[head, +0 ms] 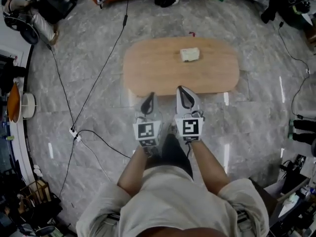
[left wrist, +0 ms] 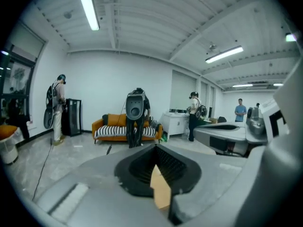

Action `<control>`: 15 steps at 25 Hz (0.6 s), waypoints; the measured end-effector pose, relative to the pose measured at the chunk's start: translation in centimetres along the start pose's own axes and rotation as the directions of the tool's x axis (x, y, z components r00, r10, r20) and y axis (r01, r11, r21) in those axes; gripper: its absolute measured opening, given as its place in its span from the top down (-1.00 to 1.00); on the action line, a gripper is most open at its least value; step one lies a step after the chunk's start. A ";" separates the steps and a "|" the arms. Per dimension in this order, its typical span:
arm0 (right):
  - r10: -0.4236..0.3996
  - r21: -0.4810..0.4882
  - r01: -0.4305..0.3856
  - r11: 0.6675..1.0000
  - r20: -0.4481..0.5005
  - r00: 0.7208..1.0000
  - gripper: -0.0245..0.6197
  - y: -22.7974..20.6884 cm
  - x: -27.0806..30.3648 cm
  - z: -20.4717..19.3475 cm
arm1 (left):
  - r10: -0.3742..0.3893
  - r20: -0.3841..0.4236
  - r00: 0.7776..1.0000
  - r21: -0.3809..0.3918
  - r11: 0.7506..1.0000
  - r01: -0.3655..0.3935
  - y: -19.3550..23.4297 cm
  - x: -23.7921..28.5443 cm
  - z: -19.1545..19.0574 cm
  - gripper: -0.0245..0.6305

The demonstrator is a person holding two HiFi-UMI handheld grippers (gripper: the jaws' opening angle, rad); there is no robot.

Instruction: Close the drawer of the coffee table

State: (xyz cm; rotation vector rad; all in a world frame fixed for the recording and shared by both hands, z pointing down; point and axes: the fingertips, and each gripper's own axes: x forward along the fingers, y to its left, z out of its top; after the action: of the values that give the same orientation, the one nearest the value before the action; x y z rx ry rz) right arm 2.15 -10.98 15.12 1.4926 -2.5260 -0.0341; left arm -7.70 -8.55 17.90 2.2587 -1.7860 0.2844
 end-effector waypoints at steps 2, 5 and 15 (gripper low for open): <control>-0.051 -0.013 0.052 0.999 0.053 0.997 0.90 0.6 -3.2 3.3 | -0.026 0.055 0.998 0.024 0.999 0.024 -1.0 -2.9 2.3 0.86; -0.107 -0.030 0.110 0.993 0.102 0.989 0.90 2.5 -7.8 7.0 | -0.055 0.129 0.990 0.028 0.998 0.051 -2.0 -7.2 4.5 0.86; -0.159 -0.041 0.165 0.985 0.120 0.980 0.90 7.7 -17.5 9.7 | -0.147 0.236 0.961 0.047 0.989 0.140 -5.8 -17.1 6.4 0.86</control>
State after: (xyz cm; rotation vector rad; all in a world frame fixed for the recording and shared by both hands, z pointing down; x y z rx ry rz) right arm 1.84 7.19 3.65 1.7196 -2.4637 -0.2143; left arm -6.03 6.54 6.26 2.5201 -1.7225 0.0113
